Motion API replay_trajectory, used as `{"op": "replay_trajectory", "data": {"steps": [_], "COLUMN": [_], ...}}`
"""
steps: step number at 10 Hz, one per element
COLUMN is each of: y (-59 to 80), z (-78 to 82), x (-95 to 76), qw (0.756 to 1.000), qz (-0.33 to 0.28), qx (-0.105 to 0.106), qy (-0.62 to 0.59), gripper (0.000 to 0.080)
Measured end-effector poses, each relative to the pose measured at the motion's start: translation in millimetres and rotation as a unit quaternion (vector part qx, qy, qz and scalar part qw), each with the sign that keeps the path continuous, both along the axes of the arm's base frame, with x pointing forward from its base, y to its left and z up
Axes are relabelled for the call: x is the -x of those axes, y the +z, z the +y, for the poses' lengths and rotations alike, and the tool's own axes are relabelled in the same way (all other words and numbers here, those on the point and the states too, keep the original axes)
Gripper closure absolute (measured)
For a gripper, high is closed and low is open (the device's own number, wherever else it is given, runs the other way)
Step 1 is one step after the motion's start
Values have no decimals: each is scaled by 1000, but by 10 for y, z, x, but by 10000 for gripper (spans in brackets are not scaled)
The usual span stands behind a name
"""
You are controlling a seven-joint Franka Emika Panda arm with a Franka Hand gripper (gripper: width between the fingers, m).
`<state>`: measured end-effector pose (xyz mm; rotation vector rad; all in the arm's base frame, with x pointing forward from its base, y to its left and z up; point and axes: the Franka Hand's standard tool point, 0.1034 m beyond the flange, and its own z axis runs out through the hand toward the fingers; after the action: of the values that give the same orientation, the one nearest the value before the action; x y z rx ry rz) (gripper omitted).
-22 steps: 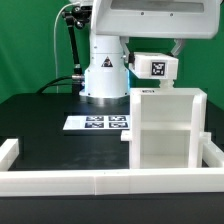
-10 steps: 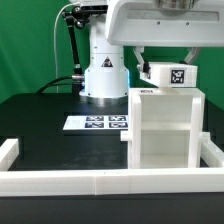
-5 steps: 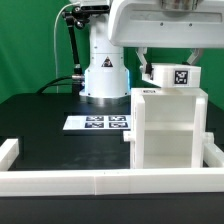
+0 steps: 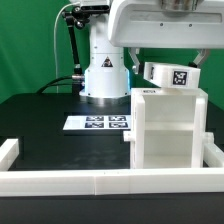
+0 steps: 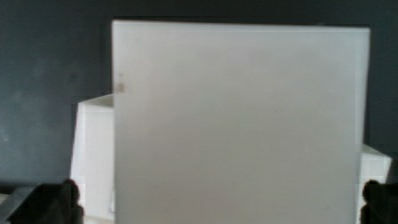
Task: Assemble cabinet
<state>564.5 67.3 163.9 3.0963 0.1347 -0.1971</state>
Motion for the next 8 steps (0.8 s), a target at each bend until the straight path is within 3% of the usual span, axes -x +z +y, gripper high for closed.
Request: {"op": "replay_trajectory", "data": {"steps": [2, 3, 8], "y": [87, 64, 28], "z": [19, 25, -7], "x": [72, 138, 113], "qw": [998, 998, 996], "qz": [-66, -69, -81], "qx": [-10, -12, -16], "qy": [4, 5, 19], "gripper": [3, 3, 3]}}
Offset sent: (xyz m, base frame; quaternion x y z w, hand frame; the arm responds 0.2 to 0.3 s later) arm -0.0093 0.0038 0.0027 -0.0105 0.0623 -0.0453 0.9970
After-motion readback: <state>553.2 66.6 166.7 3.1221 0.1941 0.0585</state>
